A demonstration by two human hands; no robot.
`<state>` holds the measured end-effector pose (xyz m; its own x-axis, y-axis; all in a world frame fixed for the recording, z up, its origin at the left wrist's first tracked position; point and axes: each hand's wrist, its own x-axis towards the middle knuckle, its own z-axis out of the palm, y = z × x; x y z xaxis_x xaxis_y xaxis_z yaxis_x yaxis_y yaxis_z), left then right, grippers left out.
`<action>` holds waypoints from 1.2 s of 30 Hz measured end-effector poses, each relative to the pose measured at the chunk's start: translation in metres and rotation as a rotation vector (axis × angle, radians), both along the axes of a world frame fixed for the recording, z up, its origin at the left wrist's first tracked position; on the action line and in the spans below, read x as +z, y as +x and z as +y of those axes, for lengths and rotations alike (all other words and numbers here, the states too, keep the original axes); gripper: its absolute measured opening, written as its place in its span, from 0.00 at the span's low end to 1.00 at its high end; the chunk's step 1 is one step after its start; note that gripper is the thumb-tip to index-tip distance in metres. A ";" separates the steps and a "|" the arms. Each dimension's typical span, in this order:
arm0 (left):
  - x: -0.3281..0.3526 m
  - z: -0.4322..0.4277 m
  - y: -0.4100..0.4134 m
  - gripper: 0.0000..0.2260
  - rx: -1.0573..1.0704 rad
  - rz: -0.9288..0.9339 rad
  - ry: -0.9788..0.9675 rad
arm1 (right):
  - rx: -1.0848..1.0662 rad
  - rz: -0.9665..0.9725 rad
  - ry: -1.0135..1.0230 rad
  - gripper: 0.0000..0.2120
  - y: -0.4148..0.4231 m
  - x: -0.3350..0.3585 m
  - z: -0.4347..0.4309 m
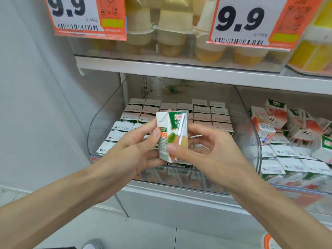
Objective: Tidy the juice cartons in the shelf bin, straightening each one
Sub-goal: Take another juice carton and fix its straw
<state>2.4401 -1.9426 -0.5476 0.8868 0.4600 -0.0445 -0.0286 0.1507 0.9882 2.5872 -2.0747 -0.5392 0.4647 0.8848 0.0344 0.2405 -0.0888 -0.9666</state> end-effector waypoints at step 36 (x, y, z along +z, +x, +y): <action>0.006 0.006 0.000 0.17 0.050 0.074 -0.034 | 0.024 0.148 -0.011 0.24 0.009 0.003 -0.001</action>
<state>2.4400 -1.9366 -0.5415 0.8565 0.5006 -0.1256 0.0361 0.1846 0.9821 2.5964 -2.0756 -0.5365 0.4430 0.8955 -0.0427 0.0976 -0.0955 -0.9906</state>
